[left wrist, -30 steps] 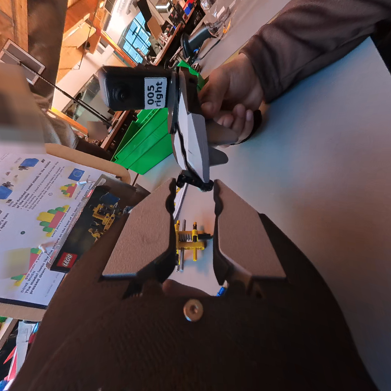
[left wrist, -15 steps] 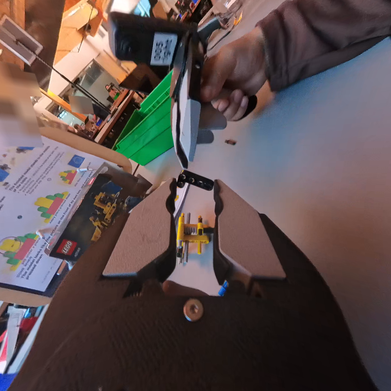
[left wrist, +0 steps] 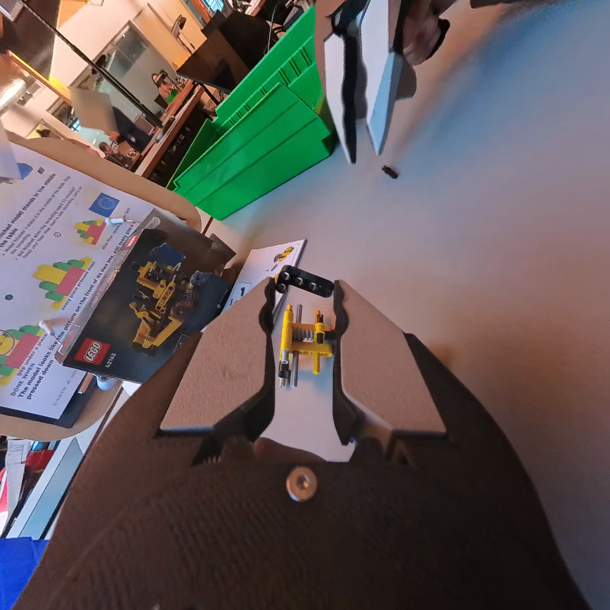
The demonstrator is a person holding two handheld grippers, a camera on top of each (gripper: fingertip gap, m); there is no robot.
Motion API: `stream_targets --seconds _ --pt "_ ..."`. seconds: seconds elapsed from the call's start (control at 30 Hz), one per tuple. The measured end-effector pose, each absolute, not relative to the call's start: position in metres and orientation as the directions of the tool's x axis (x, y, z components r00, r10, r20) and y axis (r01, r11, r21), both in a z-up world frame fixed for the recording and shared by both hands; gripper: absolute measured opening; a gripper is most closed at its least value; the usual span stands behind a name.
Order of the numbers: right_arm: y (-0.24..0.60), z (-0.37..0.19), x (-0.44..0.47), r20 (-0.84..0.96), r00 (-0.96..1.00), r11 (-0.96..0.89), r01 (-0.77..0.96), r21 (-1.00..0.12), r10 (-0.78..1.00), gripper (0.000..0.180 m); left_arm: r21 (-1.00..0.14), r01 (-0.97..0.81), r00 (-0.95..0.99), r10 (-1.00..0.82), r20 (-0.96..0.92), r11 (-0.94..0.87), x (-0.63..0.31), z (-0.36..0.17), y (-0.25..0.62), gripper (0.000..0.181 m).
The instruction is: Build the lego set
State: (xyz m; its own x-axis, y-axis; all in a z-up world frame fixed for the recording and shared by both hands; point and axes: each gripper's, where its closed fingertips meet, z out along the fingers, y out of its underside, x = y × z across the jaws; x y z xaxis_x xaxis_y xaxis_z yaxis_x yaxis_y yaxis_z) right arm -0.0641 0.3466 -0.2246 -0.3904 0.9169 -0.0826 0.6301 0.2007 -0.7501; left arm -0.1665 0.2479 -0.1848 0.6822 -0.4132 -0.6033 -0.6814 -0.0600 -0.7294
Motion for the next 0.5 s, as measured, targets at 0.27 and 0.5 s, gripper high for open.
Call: stream_targets --seconds 0.27,0.5 --pt "0.347 -0.247 -0.043 -0.053 -0.443 0.299 0.684 -0.665 0.895 0.023 -0.726 -0.686 0.679 -0.412 -0.608 -0.059 -0.166 -0.185 0.248 0.032" --pt "0.33 -0.252 -0.062 -0.036 -0.478 0.333 0.662 -0.672 0.878 0.002 -0.721 -0.689 0.679 -0.407 -0.611 -0.067 -0.168 -0.186 0.249 0.032"
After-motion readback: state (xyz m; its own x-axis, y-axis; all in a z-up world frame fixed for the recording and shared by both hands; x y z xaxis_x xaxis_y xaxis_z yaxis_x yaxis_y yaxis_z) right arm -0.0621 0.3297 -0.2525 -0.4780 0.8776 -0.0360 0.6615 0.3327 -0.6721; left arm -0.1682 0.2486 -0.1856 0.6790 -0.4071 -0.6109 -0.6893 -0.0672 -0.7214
